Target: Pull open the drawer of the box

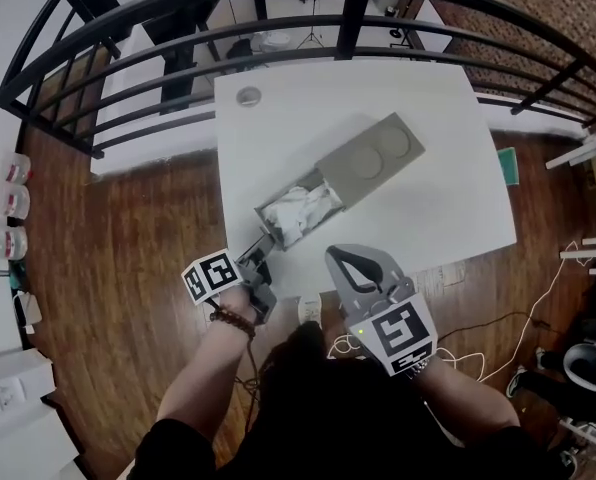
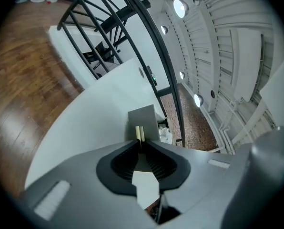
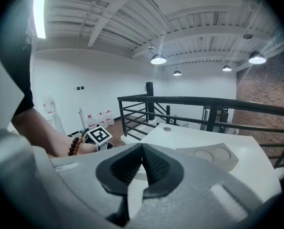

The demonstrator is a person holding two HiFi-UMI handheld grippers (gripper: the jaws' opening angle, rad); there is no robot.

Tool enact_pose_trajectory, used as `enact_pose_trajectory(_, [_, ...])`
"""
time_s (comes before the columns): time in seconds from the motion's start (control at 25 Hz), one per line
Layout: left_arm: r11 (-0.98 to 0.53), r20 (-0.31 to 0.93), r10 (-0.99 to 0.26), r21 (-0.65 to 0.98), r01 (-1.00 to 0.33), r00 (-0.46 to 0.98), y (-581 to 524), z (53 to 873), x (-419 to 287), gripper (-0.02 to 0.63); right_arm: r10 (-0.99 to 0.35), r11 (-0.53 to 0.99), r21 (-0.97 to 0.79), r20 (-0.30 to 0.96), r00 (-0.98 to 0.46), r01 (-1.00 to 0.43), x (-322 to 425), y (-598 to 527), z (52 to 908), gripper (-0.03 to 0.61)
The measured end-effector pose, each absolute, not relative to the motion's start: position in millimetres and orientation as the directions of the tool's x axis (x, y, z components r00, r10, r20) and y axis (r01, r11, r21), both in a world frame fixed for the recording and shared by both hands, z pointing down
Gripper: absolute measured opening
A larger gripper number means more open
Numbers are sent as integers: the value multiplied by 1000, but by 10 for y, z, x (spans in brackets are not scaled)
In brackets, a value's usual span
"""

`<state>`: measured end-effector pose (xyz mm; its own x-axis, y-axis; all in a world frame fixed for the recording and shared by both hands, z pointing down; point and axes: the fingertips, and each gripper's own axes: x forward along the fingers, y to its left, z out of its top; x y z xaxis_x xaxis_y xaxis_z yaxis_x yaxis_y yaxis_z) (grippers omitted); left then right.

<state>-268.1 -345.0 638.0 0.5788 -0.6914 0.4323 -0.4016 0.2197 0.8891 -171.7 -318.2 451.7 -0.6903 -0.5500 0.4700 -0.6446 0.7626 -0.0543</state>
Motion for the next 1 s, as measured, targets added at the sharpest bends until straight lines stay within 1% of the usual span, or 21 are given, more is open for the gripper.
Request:
enact_pose_trajectory(0.4, [275, 471, -717, 868, -414, 513, -3106, 6417, -3091, 58, -522, 791, -63, 449, -726, -608, -1935, -3048, 4477, -8])
enact_pose_trajectory(0.72, [276, 466, -739, 868, -413, 486, -3065, 6398, -3157, 43, -499, 810, -58, 453, -738, -583, -1953, -3009, 4451, -8])
enact_pose_trajectory(1.0, [292, 471, -749, 866, -406, 466, -3070, 6464, -3148, 48, -502, 804, -74, 449, -740, -590, -1904, -2932, 4506, -8])
